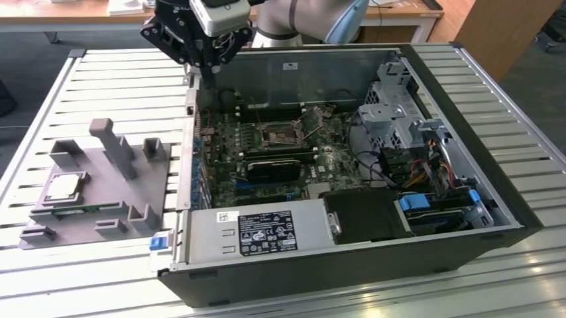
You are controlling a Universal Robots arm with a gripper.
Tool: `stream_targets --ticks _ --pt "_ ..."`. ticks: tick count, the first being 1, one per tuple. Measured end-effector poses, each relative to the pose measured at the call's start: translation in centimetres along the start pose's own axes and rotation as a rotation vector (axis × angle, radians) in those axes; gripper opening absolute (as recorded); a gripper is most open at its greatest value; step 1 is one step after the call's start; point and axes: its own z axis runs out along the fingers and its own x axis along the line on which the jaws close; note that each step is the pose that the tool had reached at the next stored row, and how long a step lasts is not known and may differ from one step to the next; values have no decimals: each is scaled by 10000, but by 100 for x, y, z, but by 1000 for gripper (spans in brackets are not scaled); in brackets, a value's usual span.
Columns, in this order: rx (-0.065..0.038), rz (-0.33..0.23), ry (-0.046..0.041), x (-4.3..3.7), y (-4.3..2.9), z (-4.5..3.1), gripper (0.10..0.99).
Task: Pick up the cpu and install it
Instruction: 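Reach for the cpu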
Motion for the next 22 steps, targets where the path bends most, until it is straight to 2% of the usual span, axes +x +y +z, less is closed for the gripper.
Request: stream_targets --ticks 22 --pt "0 0 3 98 -7 1 106"
